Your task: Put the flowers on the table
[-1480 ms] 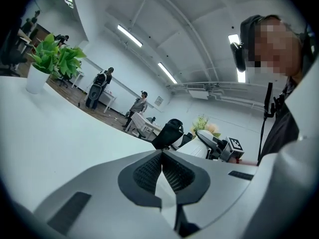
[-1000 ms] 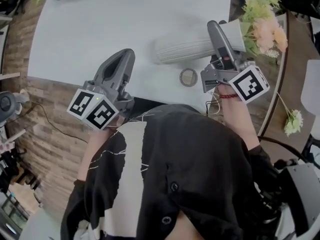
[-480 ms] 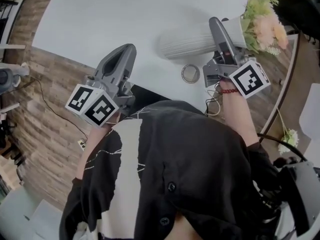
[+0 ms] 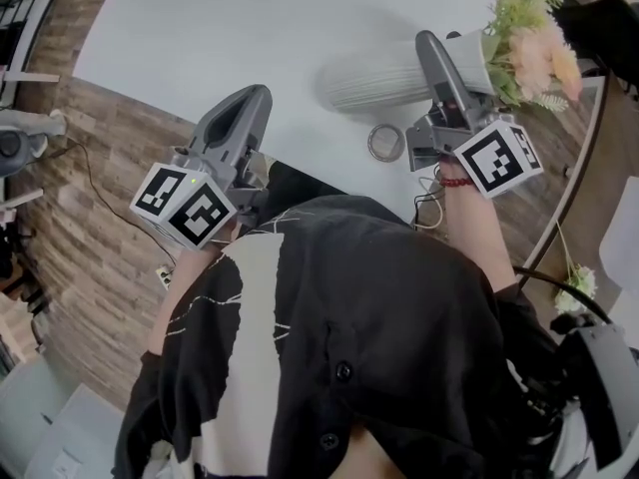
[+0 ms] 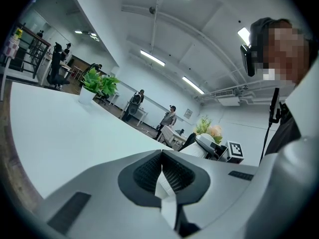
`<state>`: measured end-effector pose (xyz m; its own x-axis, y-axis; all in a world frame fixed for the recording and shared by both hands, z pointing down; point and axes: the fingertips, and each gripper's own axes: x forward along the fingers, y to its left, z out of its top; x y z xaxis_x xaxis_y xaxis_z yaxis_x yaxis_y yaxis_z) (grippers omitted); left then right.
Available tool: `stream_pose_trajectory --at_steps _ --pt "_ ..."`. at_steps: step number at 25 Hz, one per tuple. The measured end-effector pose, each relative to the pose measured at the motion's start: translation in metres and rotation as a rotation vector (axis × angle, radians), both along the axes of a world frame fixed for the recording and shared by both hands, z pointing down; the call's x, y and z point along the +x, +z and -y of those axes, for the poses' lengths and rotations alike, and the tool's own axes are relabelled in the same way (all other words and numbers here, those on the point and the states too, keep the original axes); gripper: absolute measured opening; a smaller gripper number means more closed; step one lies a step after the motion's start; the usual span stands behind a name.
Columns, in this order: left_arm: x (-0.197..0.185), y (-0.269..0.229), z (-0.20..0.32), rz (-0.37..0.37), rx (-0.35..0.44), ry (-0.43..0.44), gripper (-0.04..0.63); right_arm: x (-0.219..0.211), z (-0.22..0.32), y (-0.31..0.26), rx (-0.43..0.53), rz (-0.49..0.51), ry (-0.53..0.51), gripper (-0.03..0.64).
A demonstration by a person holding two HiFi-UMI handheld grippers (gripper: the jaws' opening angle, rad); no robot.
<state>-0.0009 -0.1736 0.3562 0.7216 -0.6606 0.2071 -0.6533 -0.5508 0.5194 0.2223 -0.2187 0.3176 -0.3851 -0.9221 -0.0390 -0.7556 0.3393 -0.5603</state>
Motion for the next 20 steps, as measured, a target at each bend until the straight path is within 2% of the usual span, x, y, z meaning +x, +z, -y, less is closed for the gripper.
stream_pose_trajectory --at_steps 12,16,20 --pt "-0.006 0.000 -0.003 0.015 0.004 -0.011 0.014 -0.024 0.000 -0.007 0.005 -0.137 -0.004 0.350" --pt "-0.012 0.002 -0.002 0.019 0.000 -0.015 0.014 -0.036 -0.001 0.000 0.022 -0.136 -0.018 0.350" --pt "-0.014 0.005 -0.001 0.025 -0.004 -0.017 0.014 -0.045 -0.001 0.002 0.019 -0.184 -0.015 0.350"
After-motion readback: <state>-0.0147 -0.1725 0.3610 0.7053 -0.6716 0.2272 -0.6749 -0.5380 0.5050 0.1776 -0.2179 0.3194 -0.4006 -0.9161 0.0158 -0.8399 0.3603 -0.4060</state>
